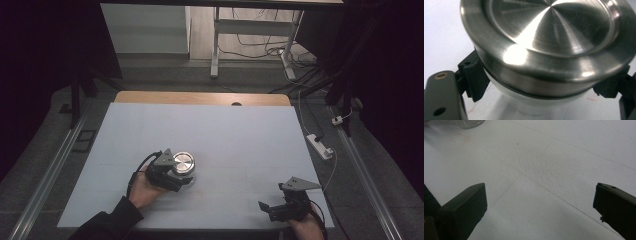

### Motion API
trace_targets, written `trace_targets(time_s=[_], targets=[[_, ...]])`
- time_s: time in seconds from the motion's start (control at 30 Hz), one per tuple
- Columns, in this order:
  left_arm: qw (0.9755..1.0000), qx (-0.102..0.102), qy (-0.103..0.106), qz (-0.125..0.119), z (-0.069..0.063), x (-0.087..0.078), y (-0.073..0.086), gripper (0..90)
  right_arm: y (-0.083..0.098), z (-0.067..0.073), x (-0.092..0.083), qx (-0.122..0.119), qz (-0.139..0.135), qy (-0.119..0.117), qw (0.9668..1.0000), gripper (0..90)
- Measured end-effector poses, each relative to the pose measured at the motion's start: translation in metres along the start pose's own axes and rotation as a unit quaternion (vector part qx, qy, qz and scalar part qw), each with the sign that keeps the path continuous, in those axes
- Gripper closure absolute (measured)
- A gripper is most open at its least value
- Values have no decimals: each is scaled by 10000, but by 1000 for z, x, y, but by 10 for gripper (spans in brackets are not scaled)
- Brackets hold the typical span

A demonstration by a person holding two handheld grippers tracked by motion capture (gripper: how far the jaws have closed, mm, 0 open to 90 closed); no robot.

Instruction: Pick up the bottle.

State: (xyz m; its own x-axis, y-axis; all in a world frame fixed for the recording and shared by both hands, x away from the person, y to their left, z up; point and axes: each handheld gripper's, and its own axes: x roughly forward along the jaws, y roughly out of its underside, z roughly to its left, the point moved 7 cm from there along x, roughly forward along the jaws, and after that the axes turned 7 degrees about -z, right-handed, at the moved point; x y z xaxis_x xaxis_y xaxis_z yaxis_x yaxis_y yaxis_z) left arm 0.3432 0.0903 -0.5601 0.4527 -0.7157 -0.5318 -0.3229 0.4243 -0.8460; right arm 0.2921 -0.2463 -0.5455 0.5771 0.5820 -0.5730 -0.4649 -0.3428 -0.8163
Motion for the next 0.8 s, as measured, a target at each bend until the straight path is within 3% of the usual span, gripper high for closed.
trace_targets(time_s=[0.37,0.8], targets=[[10000,5,53,-73,-2,-7,-10,155,0,-1,0,23,-19,6,10000,0],[9995,208,229,-72,-6,-12,-33,155,0,-1,0,76,-32,0,10000,0]])
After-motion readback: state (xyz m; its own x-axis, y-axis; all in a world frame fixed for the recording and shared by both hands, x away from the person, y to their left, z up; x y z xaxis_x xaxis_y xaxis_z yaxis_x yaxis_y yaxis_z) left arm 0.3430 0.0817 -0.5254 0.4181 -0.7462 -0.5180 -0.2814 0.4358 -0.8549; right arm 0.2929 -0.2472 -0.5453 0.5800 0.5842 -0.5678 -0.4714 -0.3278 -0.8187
